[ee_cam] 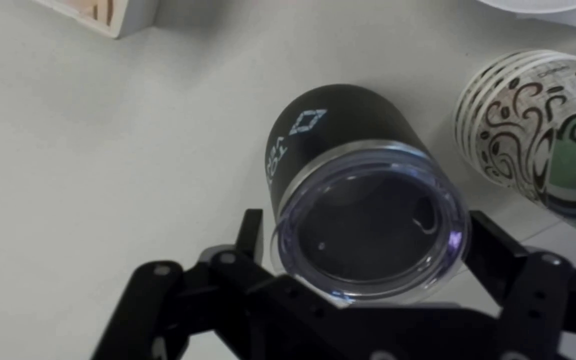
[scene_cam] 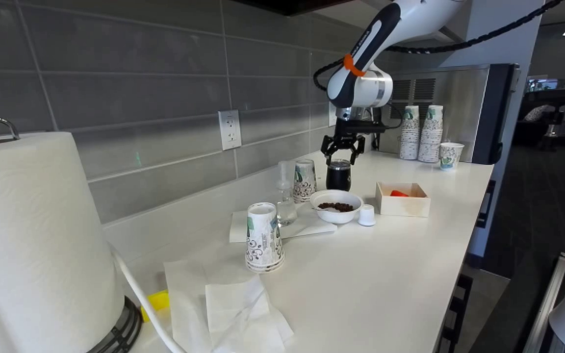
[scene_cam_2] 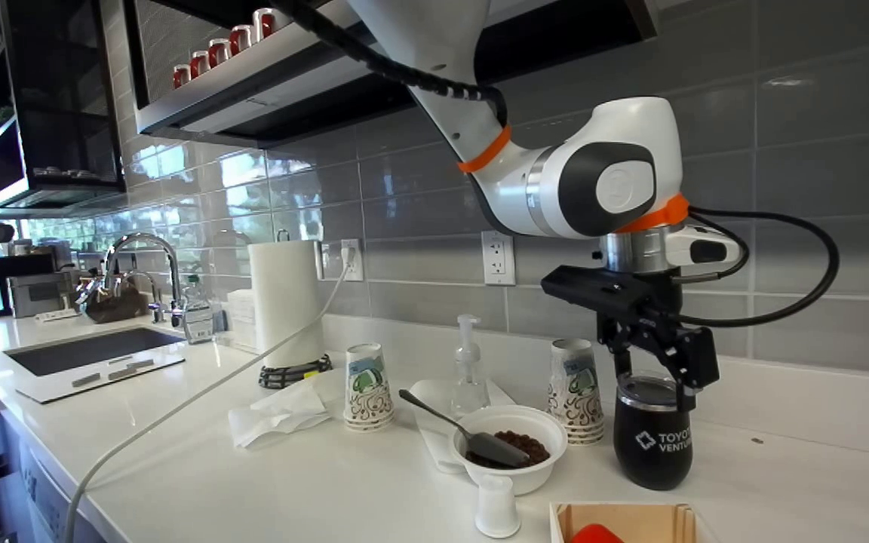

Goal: Take the lid off of the black cup

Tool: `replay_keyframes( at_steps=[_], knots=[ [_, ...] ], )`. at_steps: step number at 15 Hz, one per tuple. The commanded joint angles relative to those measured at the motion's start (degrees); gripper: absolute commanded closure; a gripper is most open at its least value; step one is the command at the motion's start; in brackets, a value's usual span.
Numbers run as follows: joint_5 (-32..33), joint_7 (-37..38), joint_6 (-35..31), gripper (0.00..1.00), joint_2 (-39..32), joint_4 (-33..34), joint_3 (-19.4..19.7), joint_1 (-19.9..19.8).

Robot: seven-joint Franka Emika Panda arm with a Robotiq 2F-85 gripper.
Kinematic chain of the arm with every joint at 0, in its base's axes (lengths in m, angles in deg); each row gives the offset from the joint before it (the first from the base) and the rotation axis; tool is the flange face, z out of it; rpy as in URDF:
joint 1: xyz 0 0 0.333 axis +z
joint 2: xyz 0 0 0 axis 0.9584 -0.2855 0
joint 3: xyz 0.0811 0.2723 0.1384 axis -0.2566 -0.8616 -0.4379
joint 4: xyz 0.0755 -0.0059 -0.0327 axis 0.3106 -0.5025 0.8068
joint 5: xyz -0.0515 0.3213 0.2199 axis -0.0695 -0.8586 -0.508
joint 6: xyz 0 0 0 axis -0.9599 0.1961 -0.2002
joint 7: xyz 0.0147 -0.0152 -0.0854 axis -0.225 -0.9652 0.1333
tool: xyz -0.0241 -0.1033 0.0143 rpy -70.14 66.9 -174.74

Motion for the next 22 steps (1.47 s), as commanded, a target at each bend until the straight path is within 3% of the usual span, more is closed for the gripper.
replay_keyframes(
  at_steps=[1, 17, 18, 20, 22],
  knots=[
    [-0.36, 0.31, 1.64, 0.0, -0.9, 2.16, 0.08, -0.04],
    [-0.79, 0.17, 1.62, 0.0, -0.76, 2.33, -0.07, -0.27],
    [-0.82, 0.12, 1.49, 0.25, -0.74, 2.28, -0.09, -0.3],
    [-0.94, -0.01, 1.45, 0.32, -0.67, 2.18, -0.15, -0.38],
    [-1.01, -0.05, 1.42, 0.34, -0.58, 2.11, -0.18, -0.43]
  ],
)
